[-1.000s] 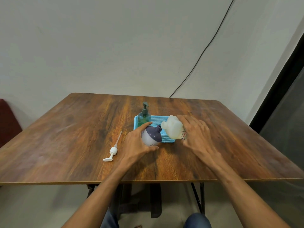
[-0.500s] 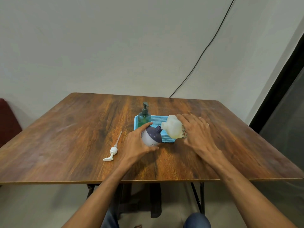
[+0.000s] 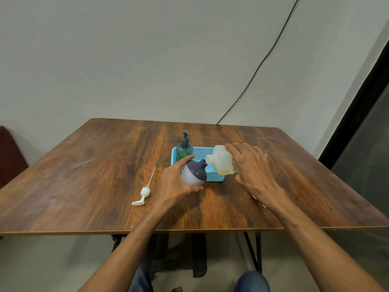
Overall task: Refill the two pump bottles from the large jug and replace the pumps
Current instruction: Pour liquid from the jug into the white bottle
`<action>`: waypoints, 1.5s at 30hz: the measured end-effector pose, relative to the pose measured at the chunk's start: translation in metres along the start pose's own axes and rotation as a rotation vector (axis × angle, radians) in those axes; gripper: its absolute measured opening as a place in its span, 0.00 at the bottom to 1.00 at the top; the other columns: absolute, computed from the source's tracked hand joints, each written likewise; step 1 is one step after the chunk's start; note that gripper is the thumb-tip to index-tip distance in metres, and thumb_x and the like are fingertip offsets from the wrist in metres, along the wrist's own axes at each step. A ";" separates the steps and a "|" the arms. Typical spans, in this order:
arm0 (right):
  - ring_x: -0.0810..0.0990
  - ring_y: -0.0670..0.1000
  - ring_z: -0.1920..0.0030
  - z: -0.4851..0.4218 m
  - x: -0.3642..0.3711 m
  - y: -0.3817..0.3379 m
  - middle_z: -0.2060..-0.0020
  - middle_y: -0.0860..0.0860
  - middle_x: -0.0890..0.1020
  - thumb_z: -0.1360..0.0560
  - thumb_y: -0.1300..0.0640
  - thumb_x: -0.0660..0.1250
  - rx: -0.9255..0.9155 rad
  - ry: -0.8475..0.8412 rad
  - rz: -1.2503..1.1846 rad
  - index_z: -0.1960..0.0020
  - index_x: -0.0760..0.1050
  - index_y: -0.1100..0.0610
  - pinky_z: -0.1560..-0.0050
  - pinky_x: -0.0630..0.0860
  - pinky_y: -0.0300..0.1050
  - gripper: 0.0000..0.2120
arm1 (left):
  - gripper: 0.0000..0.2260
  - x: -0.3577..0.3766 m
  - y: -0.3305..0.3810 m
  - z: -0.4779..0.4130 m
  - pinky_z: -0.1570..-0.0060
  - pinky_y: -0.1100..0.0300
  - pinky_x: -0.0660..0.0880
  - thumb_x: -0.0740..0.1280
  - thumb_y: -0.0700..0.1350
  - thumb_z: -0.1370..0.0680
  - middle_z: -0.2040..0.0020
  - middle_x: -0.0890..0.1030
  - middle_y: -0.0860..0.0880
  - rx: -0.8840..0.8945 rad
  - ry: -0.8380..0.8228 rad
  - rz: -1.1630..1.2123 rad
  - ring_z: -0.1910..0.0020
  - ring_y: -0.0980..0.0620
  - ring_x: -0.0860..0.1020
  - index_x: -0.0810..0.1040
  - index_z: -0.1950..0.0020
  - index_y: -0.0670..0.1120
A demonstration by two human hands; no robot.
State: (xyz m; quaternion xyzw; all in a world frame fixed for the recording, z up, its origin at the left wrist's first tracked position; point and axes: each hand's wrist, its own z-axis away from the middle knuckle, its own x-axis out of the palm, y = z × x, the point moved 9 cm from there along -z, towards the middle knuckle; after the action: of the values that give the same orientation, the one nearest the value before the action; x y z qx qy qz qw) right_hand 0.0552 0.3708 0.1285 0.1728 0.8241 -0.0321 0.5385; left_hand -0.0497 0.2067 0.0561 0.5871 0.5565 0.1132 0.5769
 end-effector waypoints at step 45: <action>0.69 0.61 0.28 -0.004 -0.003 0.001 0.28 0.55 0.71 0.33 0.55 0.78 -0.018 -0.022 0.086 0.25 0.64 0.50 0.30 0.63 0.62 0.40 | 0.39 0.006 -0.009 -0.007 0.33 0.50 0.72 0.68 0.69 0.43 0.35 0.78 0.44 0.068 0.030 0.064 0.42 0.54 0.74 0.65 0.35 0.57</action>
State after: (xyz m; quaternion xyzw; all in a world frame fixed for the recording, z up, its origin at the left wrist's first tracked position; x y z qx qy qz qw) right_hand 0.0530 0.3721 0.1331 0.2027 0.8102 -0.0035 0.5500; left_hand -0.0574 0.2124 0.0476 0.6222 0.5493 0.1213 0.5444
